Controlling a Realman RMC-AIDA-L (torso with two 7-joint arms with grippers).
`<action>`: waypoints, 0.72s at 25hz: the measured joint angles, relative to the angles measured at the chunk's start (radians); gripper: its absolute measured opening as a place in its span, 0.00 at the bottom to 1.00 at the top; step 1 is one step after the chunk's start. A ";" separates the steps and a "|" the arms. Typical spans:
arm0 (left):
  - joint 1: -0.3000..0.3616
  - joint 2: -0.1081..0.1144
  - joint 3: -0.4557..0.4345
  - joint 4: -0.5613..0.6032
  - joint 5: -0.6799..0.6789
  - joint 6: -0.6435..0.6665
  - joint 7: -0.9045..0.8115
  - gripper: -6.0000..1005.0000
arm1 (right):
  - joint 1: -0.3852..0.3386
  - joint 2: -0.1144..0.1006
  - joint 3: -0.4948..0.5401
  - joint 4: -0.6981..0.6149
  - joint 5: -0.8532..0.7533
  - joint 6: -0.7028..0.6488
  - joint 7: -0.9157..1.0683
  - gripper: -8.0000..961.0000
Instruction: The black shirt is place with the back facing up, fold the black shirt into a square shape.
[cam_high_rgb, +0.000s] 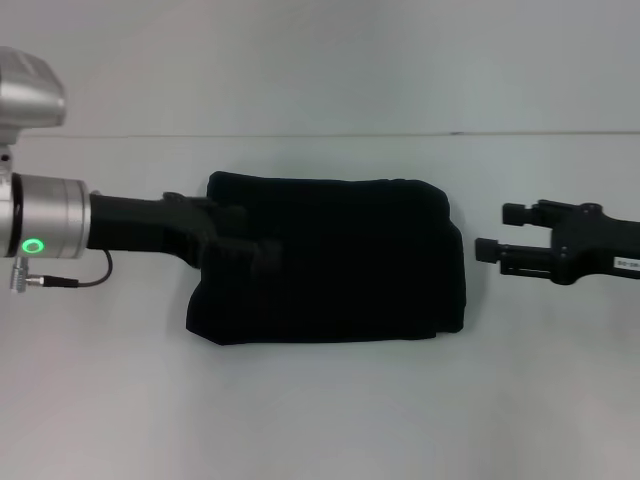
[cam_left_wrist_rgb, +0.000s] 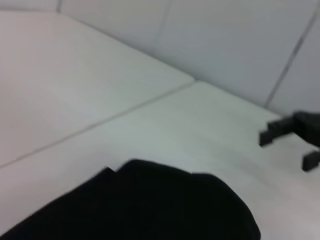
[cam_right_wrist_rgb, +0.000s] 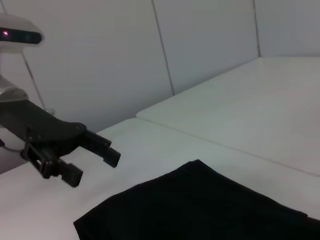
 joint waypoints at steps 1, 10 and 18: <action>0.000 0.000 0.012 0.004 0.000 -0.003 0.001 0.88 | 0.000 0.000 0.000 0.000 0.000 0.000 0.000 0.85; -0.013 -0.026 0.038 0.019 0.015 -0.077 0.015 0.88 | 0.039 0.034 -0.102 0.010 0.000 0.061 -0.026 0.85; -0.011 -0.028 0.039 0.020 0.021 -0.077 0.009 0.88 | 0.037 0.045 -0.129 0.011 0.000 0.070 -0.024 0.85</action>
